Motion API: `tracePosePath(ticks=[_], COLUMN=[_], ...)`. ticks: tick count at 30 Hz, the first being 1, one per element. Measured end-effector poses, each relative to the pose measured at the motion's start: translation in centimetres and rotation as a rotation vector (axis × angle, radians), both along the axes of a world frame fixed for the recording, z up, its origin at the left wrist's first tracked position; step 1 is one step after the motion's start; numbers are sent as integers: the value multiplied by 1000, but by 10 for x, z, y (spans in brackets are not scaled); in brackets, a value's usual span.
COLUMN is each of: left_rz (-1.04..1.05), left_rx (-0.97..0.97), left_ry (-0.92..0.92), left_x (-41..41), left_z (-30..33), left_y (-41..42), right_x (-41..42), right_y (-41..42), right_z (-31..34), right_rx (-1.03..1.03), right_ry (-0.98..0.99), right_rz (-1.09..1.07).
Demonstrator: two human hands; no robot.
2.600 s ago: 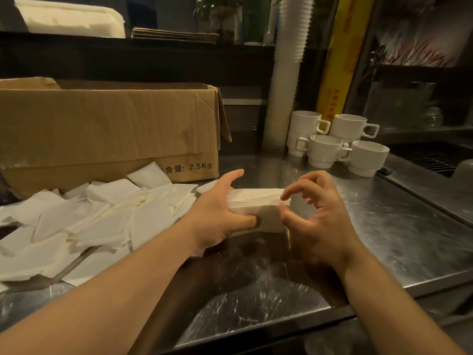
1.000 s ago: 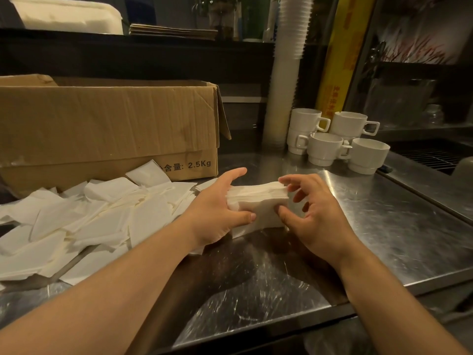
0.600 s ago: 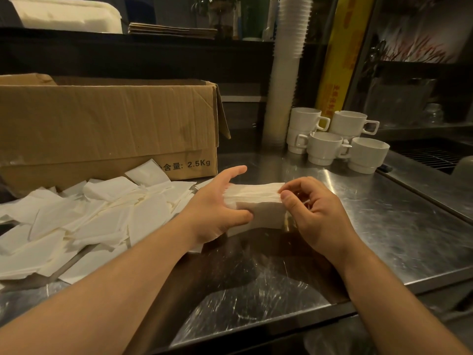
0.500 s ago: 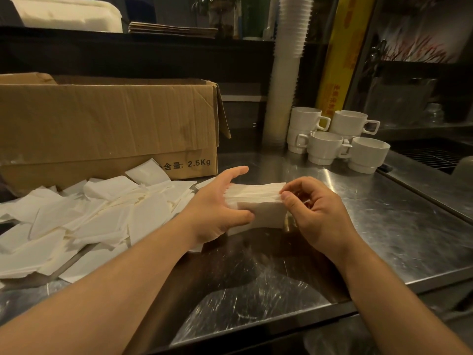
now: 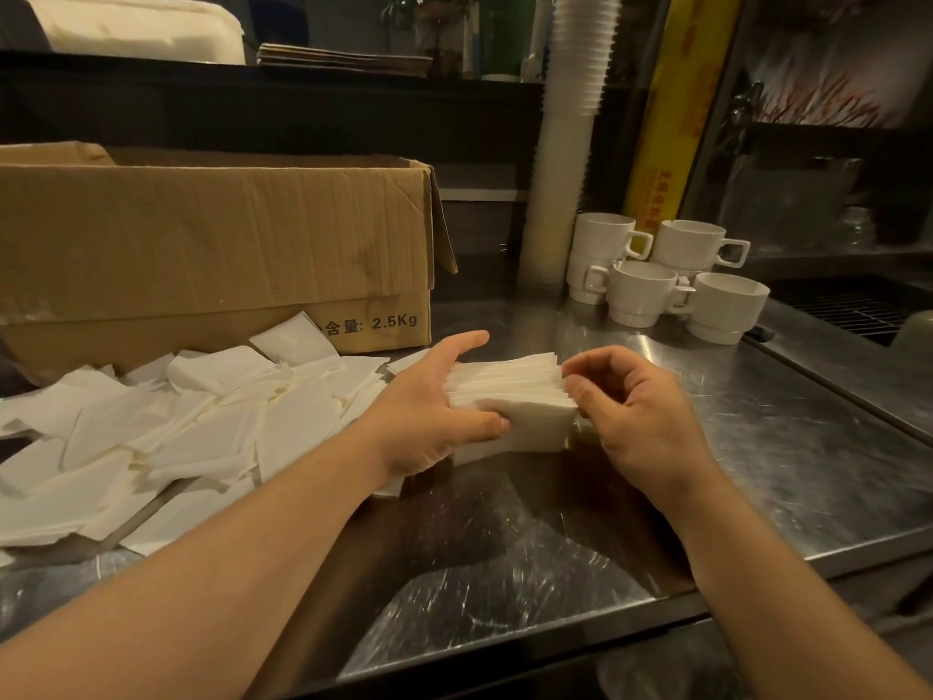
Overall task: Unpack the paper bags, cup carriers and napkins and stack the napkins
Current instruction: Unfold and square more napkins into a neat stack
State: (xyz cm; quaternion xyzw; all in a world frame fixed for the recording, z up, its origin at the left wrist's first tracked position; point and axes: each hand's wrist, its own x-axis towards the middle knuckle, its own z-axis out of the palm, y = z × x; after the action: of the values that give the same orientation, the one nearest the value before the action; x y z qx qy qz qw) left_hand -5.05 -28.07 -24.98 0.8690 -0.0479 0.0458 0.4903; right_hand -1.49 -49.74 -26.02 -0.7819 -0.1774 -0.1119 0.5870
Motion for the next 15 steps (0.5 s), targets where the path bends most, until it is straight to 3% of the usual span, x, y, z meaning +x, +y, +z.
tracePosePath(ticks=[9, 15], left_rz=[-10, -12], left_rx=[-19, 32], left_ry=[-1, -45], left_x=[1, 0], left_z=[-1, -2], left_y=[1, 1], right_x=[-2, -5], right_y=[0, 3], right_z=[0, 4], right_rx=[-116, -56], right_ry=[15, 26], right_rz=[-13, 39])
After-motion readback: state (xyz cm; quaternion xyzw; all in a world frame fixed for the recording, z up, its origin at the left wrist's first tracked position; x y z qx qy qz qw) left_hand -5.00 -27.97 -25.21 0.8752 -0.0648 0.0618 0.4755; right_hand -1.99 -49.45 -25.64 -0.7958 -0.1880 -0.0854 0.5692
